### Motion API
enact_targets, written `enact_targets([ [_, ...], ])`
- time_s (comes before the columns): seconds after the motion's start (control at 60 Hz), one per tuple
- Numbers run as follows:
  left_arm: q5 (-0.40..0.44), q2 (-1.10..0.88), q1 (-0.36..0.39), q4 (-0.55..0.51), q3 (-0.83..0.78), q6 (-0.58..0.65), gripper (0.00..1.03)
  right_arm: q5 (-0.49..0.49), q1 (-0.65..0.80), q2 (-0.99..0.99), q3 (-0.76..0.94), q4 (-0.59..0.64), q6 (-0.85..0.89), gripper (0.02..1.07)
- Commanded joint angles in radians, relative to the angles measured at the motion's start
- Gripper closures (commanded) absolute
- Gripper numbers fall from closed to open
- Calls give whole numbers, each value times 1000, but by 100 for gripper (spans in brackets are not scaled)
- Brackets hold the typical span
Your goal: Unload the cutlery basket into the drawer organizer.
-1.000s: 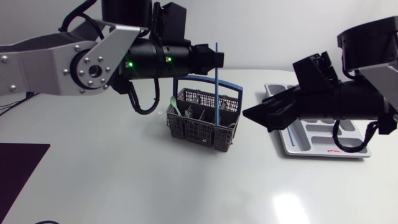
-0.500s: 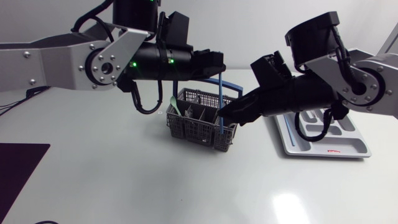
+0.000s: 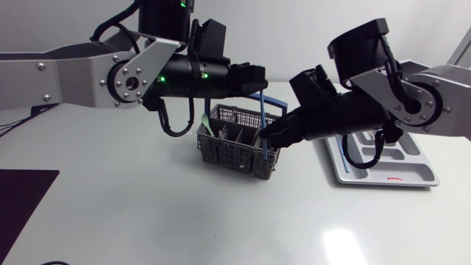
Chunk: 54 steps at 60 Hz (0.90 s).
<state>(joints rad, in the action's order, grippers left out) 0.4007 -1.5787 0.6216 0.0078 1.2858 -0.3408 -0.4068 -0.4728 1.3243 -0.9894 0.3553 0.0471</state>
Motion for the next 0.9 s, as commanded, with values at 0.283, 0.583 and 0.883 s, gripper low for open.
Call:
enact_targets([
  [0.283,10,3,-69,-51,193,-24,32,-17,-20,-54,84,5,8,102],
  [0.583,-92,17,-74,-195,251,174,32,-27,224,-208,170,116,102,102],
  [0.883,-287,-27,92,-436,250,482,32,-30,582,-109,152,128,209,101],
])
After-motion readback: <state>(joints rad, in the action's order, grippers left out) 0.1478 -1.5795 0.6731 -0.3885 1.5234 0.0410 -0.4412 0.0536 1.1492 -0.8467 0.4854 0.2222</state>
